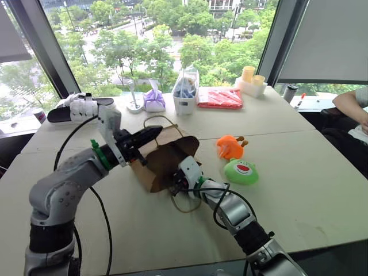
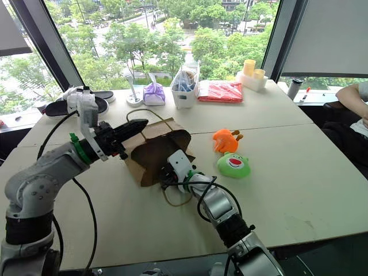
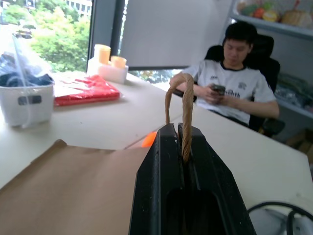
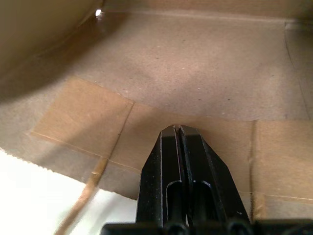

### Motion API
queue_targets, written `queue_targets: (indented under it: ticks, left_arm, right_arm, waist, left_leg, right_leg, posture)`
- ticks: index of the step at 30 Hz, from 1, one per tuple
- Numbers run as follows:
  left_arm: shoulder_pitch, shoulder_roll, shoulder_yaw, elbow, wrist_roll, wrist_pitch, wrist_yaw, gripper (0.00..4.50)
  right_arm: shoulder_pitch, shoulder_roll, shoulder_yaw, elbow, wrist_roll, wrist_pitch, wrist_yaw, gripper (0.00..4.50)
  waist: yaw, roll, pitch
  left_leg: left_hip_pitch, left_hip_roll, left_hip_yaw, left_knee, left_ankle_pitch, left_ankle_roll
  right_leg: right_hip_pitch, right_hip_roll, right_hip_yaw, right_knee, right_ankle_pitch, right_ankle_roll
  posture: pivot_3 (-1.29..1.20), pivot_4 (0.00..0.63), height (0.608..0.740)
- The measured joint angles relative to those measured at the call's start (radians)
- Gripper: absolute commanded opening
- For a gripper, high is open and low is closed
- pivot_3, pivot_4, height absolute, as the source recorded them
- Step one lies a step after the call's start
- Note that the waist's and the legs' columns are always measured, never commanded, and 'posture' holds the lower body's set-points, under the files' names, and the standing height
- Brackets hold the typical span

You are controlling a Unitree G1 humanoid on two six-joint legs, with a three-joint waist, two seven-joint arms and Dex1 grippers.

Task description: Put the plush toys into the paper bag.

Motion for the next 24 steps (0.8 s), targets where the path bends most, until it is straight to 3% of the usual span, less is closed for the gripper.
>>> queue_targets:
  ticks: [5,13,19,24]
  left_arm:
    - [-0.089,0.032,0.073,0.041,-0.058,0.014,0.074,0.04]
    - [-0.154,0.002,0.076,0.073,-0.091,0.004,0.149,0.04]
    - [0.015,-0.055,0.011,-0.03,-0.096,0.006,0.151,0.04]
    - [0.14,-0.092,-0.059,-0.078,-0.089,0.005,0.148,0.04]
  right_arm:
    - [0.004,-0.011,-0.012,-0.001,-0.014,-0.003,0.019,0.0]
    - [0.015,-0.019,-0.02,-0.015,-0.025,0.002,0.042,0.0]
    - [0.036,-0.035,-0.036,-0.081,-0.021,0.064,0.058,0.0]
    - [0.07,-0.128,-0.091,-0.302,0.026,0.231,0.115,0.0]
  waist:
    - [0.003,-0.001,-0.001]
    - [0.002,-0.001,-0.001]
    - [0.002,-0.001,-0.001]
    - [0.009,-0.002,-0.001]
  left_leg:
    - [0.0,0.0,0.0,0.0,0.001,-0.001]
    - [0.0,0.0,0.0,0.0,0.001,-0.002]
    - [0.0,0.0,0.001,0.0,0.001,-0.002]
    - [-0.001,0.0,0.0,0.0,0.0,0.0]
  right_leg:
    - [0.001,0.0,0.0,0.0,0.0,0.0]
    - [0.001,0.0,0.0,0.0,0.0,0.0]
    - [0.0,0.0,0.001,0.0,0.0,0.0]
    - [0.0,0.0,0.002,0.0,0.0,-0.001]
  posture:
    - [0.0,0.15,0.74]
    - [0.0,0.15,0.74]
    - [0.0,0.15,0.74]
    - [0.0,0.15,0.74]
